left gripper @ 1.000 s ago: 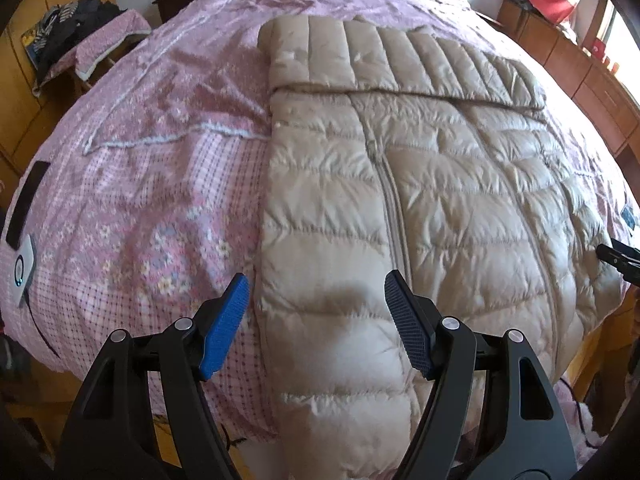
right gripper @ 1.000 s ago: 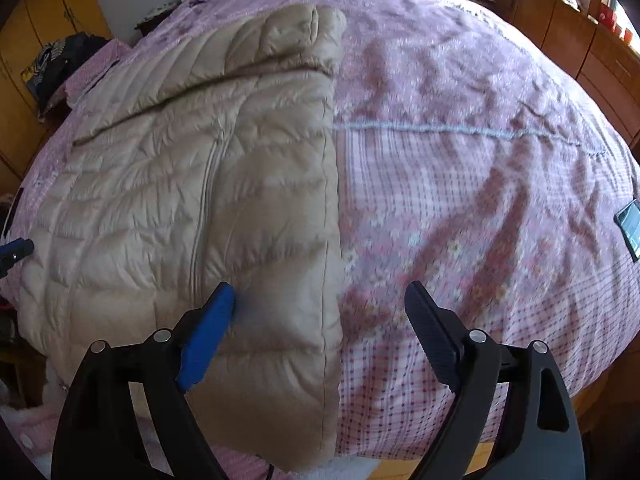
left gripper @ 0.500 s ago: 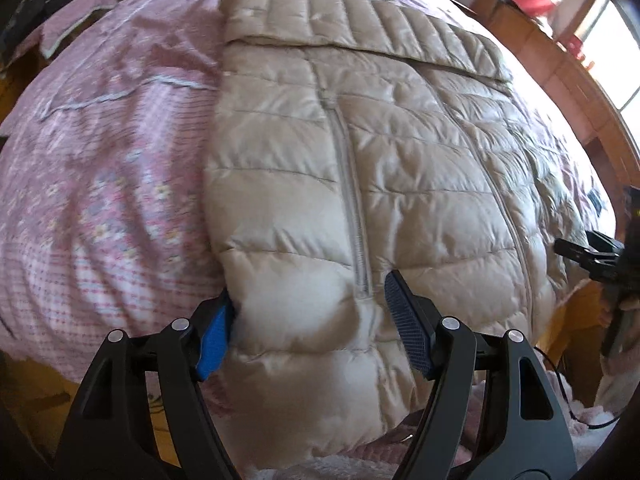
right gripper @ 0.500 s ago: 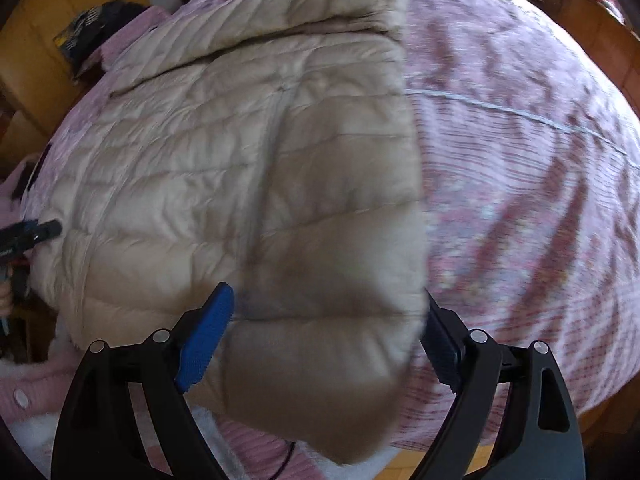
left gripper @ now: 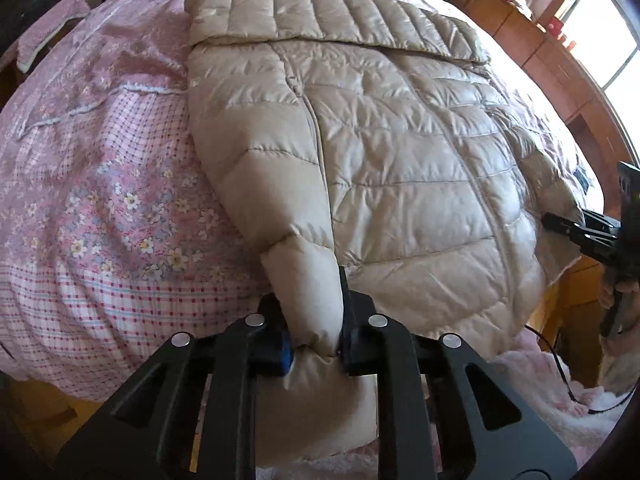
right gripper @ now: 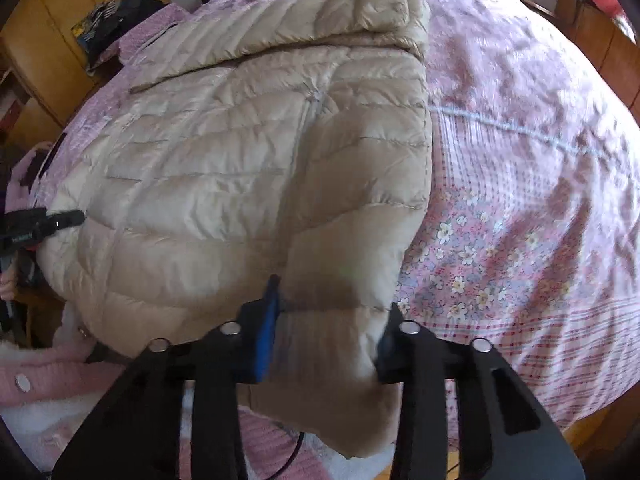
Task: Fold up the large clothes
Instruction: 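Close the left gripper on the hem while the right gripper closes beside it, then lift the hem with both grippers and fold it toward the collar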
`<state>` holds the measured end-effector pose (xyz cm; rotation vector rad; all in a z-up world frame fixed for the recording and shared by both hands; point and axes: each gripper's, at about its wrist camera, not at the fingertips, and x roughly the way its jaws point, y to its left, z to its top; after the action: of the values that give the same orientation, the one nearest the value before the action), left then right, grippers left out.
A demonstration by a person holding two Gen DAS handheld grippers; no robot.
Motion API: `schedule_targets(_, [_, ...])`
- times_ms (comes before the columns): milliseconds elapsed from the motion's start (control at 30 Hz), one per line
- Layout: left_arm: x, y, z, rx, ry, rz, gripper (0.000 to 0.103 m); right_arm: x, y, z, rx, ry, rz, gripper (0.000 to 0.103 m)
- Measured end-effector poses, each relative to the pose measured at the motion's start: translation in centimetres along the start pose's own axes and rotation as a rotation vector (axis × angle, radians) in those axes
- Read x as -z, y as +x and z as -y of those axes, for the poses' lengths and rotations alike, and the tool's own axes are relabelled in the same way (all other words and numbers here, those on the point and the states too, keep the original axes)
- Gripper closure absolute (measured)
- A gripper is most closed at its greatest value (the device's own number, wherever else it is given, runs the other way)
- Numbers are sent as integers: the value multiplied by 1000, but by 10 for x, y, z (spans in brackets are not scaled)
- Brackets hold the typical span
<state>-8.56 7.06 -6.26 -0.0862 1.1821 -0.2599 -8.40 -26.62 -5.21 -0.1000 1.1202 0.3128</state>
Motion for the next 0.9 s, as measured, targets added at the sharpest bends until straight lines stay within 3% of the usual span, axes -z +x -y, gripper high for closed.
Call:
schedule_targets(133, [2,-15,1,8,14,-5,87,2,-19,-1,14,-12,1,78])
schedule_targets(467, [10,-56,1,53,24,-38,87,15,-61,-7,-32,-9,-2,81])
schedule_targets(733, [-7,-68,2,27,41,15,87,-6,-69,-8,-38,29,120,82])
schedule_targets(900, [-31,-88,8,24,50,92,87,-24,-76,-12,-23,38,212,83])
